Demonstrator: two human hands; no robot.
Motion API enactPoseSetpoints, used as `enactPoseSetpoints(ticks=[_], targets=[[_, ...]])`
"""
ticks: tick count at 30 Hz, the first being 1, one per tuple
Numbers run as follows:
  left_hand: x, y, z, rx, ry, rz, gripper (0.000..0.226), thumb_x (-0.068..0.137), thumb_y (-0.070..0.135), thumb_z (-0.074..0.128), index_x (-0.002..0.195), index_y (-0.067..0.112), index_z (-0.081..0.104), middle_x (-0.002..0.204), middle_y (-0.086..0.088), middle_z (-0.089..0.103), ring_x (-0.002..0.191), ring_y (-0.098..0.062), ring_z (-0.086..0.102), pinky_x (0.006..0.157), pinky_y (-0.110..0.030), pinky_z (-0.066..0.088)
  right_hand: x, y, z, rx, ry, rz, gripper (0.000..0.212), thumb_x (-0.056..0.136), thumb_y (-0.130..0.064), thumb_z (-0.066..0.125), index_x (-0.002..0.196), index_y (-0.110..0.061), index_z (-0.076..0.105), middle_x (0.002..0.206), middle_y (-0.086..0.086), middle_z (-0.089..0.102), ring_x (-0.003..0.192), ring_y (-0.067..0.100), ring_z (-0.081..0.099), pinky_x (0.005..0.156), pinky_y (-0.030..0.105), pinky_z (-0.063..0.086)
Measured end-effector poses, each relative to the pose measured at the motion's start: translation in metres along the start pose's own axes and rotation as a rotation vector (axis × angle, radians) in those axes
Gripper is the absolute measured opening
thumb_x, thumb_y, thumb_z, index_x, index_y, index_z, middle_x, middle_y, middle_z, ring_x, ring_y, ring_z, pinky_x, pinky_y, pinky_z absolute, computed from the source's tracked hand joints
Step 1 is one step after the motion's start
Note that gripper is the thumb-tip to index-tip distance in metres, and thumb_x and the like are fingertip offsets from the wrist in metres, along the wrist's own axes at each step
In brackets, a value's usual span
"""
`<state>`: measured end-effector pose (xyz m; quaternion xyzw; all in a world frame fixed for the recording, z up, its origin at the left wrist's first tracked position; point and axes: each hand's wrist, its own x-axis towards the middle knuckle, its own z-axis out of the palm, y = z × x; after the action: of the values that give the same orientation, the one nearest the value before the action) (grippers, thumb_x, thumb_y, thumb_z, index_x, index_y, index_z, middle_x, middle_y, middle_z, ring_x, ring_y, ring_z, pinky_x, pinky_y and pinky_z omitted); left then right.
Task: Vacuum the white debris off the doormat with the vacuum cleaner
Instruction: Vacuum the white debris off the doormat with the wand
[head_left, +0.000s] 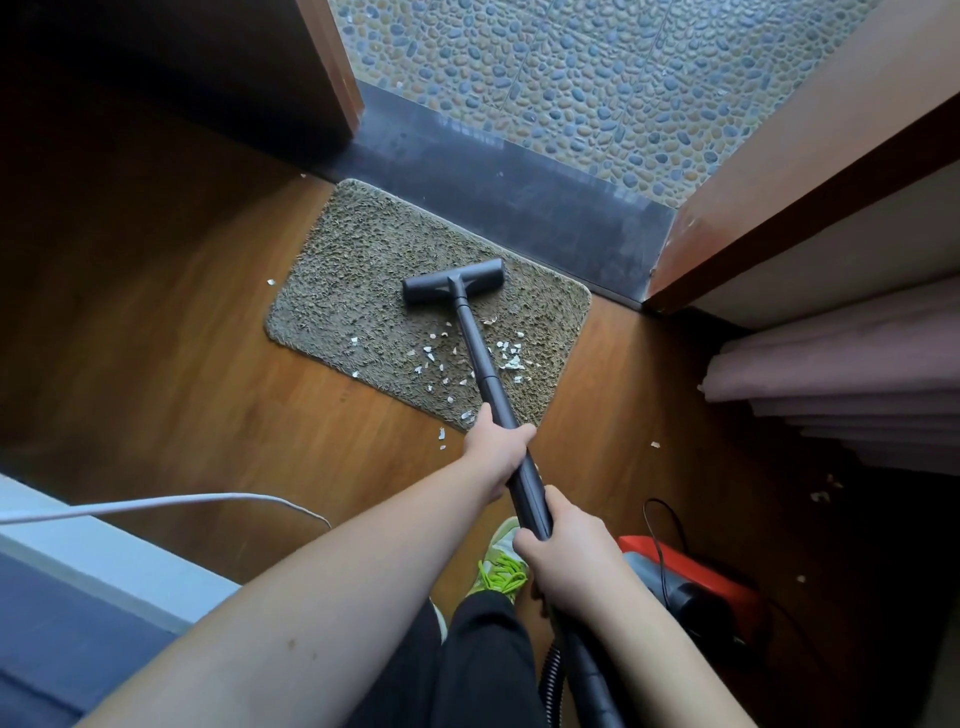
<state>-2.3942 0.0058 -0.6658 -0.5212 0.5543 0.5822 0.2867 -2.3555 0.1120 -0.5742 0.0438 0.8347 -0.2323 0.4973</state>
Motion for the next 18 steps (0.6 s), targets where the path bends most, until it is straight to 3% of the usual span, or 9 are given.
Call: enactPoseSetpoints(ticks=[3, 6, 9, 14, 18], targets=[[-0.007, 0.003, -0.002, 0.018, 0.015, -0.002, 0.086, 0.084, 0.028, 0.067, 0.155, 0.031, 0.019, 0.132, -0.010, 0.053, 0.102, -0.033, 0.065, 0.085, -0.047, 0.058, -0.002, 0.000, -0.002, 0.000, -0.001, -0.002, 0.011, 0.084, -0.030, 0.051, 0.089, -0.025, 0.041, 0.079, 0.002, 0.060, 0.067, 0.026, 0.061, 0.056, 0.029, 0.049], [-0.011, -0.009, 0.006, -0.008, 0.008, -0.027, 0.097, 0.070, 0.034, 0.066, 0.154, 0.033, 0.019, 0.128, -0.011, 0.055, 0.099, -0.038, 0.066, 0.083, -0.051, 0.058, -0.014, 0.012, -0.002, 0.022, -0.010, 0.001, 0.012, 0.084, -0.032, 0.051, 0.092, -0.027, 0.044, 0.078, 0.002, 0.061, 0.068, 0.027, 0.065, 0.060, 0.033, 0.053], [-0.012, -0.032, 0.017, 0.021, -0.019, -0.037, 0.097, 0.070, 0.036, 0.065, 0.154, 0.034, 0.018, 0.131, -0.010, 0.056, 0.103, -0.036, 0.066, 0.087, -0.045, 0.056, -0.030, 0.028, 0.001, 0.006, -0.012, 0.000, 0.015, 0.084, -0.034, 0.052, 0.097, -0.029, 0.046, 0.073, 0.001, 0.059, 0.063, 0.023, 0.062, 0.059, 0.032, 0.051], [-0.015, -0.075, 0.042, 0.053, -0.051, -0.065, 0.105, 0.056, 0.046, 0.059, 0.152, 0.041, 0.016, 0.125, -0.009, 0.059, 0.099, -0.039, 0.068, 0.087, -0.052, 0.056, -0.060, 0.052, 0.005, 0.043, -0.029, 0.029, 0.025, 0.088, -0.033, 0.054, 0.109, -0.042, 0.043, 0.076, 0.000, 0.064, 0.068, 0.016, 0.065, 0.063, 0.024, 0.051], [-0.053, -0.074, 0.042, 0.118, -0.080, -0.070, 0.096, 0.070, 0.043, 0.061, 0.154, 0.039, 0.014, 0.130, -0.006, 0.058, 0.104, -0.032, 0.066, 0.095, -0.044, 0.053, -0.076, 0.069, 0.010, 0.069, -0.045, 0.062, 0.043, 0.087, -0.033, 0.057, 0.125, -0.045, 0.044, 0.085, 0.002, 0.068, 0.074, 0.015, 0.068, 0.070, 0.021, 0.053]])
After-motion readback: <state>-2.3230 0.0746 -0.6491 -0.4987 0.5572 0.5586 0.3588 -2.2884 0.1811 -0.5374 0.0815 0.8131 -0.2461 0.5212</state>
